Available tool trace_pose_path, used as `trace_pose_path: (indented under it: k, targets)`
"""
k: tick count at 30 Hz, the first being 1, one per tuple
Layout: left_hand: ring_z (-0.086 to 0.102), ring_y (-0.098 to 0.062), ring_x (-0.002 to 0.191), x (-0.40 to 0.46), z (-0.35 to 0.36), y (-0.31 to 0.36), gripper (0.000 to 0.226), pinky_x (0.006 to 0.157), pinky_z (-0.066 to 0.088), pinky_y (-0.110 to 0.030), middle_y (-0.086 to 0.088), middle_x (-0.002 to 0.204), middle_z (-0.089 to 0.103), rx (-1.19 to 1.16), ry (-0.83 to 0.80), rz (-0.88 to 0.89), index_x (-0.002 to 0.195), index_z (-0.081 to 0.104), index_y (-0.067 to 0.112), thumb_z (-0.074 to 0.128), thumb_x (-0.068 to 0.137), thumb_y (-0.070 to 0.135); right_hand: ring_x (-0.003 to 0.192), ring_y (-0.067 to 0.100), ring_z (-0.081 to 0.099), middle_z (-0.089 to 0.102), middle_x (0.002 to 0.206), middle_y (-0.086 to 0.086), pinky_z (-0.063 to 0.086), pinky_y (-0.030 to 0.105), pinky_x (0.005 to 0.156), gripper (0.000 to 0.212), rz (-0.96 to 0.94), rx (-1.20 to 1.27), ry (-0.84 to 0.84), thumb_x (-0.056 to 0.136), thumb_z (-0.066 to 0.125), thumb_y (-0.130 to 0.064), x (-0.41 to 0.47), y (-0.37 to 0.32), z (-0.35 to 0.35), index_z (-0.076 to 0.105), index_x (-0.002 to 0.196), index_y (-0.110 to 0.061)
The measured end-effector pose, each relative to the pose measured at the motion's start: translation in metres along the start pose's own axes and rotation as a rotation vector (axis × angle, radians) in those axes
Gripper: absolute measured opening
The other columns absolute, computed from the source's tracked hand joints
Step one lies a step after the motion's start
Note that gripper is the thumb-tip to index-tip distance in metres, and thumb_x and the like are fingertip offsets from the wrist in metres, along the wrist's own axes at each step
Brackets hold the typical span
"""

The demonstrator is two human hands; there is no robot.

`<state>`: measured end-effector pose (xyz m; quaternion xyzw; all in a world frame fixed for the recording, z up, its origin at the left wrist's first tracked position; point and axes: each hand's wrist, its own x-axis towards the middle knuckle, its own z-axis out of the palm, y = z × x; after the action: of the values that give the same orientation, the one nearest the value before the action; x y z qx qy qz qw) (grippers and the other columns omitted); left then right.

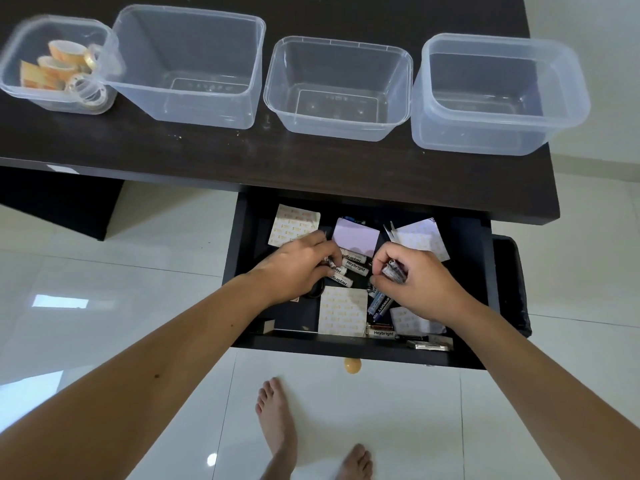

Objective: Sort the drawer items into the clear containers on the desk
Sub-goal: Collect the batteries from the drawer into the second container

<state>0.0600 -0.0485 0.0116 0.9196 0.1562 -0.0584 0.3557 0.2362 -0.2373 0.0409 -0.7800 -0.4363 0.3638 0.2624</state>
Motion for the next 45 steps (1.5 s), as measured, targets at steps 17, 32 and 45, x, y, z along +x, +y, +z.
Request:
trace_pose_path:
  k: [17,32,45]
  targets:
    - [0.063,-0.021,0.103,-0.015,-0.002,0.008,0.015,0.086,0.055,-0.034,-0.002,0.111,0.071,0.196,0.113,0.177,0.116,0.067,0.015,0.058,0.105,0.022,0.086,0.002,0.053,0.057,0.095,-0.022,0.042,0.029,0.072,0.014,-0.116,-0.335,-0.173,0.092,0.077,-0.042,0.009,0.012,0.002,0.069,0.104,-0.039]
    - [0.051,-0.004,0.053,-0.003,-0.004,0.011,0.034,0.063,0.044,-0.026,0.01,0.063,0.061,0.261,0.02,-0.05,0.133,0.059,0.03,0.059,0.101,0.042,0.077,0.003,0.064,0.07,0.089,-0.008,0.046,0.022,0.061,0.021,0.03,-0.088,-0.073,0.11,0.051,-0.025,-0.008,0.011,-0.008,0.066,0.104,-0.038]
    - [0.064,-0.013,0.092,0.004,-0.004,0.004,0.042,0.084,0.056,-0.032,0.009,0.09,0.07,0.19,-0.045,-0.227,0.126,0.067,0.046,0.074,0.088,0.062,0.075,0.004,0.052,0.05,0.078,-0.02,0.032,0.018,0.06,0.025,-0.078,-0.468,-0.14,0.094,0.075,-0.041,0.003,0.006,-0.008,0.072,0.119,-0.042]
